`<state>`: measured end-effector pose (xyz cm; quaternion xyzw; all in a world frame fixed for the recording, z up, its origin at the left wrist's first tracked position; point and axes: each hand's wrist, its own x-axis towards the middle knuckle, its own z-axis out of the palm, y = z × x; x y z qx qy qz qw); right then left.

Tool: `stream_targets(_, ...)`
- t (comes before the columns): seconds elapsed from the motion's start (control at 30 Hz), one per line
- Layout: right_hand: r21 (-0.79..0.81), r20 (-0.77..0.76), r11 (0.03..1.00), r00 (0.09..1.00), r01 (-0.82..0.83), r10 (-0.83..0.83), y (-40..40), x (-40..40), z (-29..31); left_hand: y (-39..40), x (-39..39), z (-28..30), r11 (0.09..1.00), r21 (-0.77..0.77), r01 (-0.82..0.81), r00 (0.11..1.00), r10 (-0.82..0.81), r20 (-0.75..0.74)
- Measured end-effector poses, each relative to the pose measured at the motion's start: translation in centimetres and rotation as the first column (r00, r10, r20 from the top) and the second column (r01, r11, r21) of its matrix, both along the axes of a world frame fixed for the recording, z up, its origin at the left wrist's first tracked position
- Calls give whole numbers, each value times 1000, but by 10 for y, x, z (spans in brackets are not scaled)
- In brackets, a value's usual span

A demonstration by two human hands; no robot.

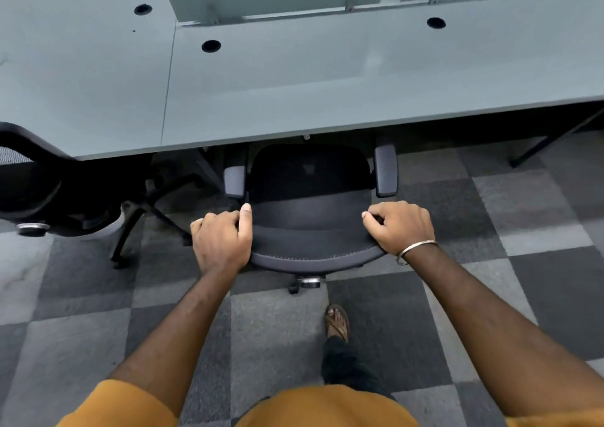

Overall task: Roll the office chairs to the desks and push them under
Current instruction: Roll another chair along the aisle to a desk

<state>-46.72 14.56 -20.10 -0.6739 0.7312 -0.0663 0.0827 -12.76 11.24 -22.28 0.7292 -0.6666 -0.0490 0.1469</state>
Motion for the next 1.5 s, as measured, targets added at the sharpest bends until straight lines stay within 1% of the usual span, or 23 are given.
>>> stream_targets(0.17, -65, 30, 996, 997, -68, 70, -80, -34, 7, -51, -36, 2, 995, 12, -99, 995, 99, -26)
stream_targets(0.27, -121, 64, 992, 997, -44, 52, -123, -43, 5, -88, -49, 6, 990, 15, -142, 988, 143, -57)
stream_targets(0.37, -162, 99, 987, 994, -20, 36, -165, -40, 6, -134, -48, 10, 989, 16, -148, 986, 148, -75)
stream_targets(0.5, -188, 145, 982, 989, 2, 26, -226, -33, 3, -200, -35, 5, 989, 35, -144, 989, 145, -38)
stream_targets(0.63, -189, 192, 982, 981, 14, 23, -290, -29, 1, -264, -35, 10, 989, 48, -140, 989, 142, -32)
stream_targets(0.73, -229, 152, 973, 987, -20, 56, -300, -21, -8, -284, -23, 8, 993, 60, -99, 995, 98, 19)
stream_targets(0.87, -236, 164, 972, 986, 7, 32, -306, -17, -13, -283, -9, 0, 994, 11, -105, 987, 105, -119)
stream_targets(0.97, -264, 183, 964, 983, 20, 30, -309, -18, -13, -286, -11, 3, 999, 16, -52, 992, 54, -114)
stream_targets(1.07, -265, 209, 963, 978, 47, 10, -308, -15, -15, -282, 2, 4, 994, -21, 104, 992, -105, -72)
stream_targets(1.17, -263, 236, 962, 972, 77, -14, -308, -17, -17, -278, 20, 3, 948, -55, 315, 949, -316, -8)
stream_targets(1.2, -257, 245, 962, 969, 92, -27, -309, -17, -17, -278, 25, 3, 934, -59, 353, 935, -354, 1)
stream_targets(1.27, -247, 261, 961, 964, 124, -57, -306, -16, -15, -274, 23, 3, 938, -72, 340, 940, -340, 11)
stream_targets(1.33, -222, 269, 965, 960, 138, -75, -304, -14, -14, -271, 17, 3, 963, -81, 258, 965, -260, -14)
stream_targets(1.4, -182, 257, 976, 964, 115, -66, -297, -13, -10, -264, 9, 3, 978, -86, 189, 979, -195, -66)
stream_targets(1.5, -167, 290, 978, 954, 124, -72, -282, -12, -6, -252, 7, 9, 977, -87, 194, 973, -203, -108)
